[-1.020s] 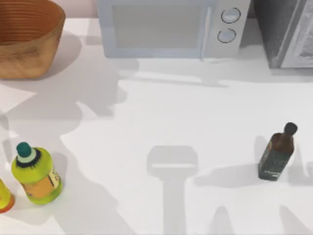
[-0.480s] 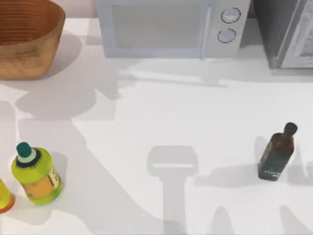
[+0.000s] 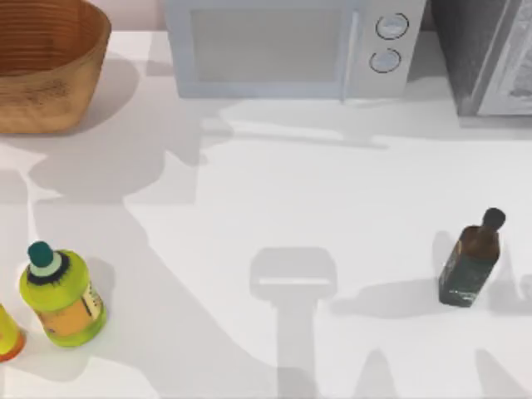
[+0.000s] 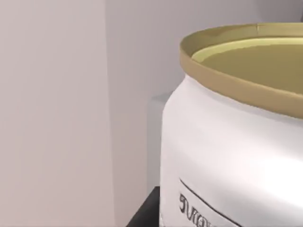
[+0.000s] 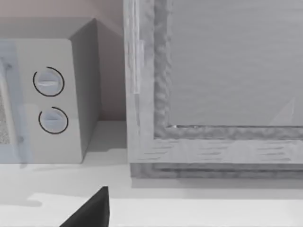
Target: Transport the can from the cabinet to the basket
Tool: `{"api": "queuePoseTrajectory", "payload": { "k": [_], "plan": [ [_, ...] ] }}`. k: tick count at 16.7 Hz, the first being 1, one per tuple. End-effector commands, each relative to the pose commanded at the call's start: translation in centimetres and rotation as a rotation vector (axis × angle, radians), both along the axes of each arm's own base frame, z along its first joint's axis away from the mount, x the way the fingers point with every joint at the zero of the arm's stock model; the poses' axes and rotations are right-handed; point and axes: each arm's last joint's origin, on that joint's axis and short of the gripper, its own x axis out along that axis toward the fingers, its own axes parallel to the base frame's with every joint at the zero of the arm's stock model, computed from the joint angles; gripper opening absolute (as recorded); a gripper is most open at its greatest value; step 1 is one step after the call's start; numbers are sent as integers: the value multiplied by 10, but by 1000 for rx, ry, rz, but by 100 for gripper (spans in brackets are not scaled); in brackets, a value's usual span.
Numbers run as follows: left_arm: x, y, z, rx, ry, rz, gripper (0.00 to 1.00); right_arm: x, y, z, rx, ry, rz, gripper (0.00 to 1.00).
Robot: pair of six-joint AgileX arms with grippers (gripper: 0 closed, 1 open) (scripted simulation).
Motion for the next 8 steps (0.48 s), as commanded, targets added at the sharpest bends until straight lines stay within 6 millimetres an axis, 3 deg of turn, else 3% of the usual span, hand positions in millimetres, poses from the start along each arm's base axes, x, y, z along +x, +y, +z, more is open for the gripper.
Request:
{"api": "queuePoseTrajectory", "payload": {
  "k": [8],
  "plan": [
    [0, 0, 0, 0, 0, 0, 90, 0, 0, 0, 0, 0, 0, 100]
  ]
}}
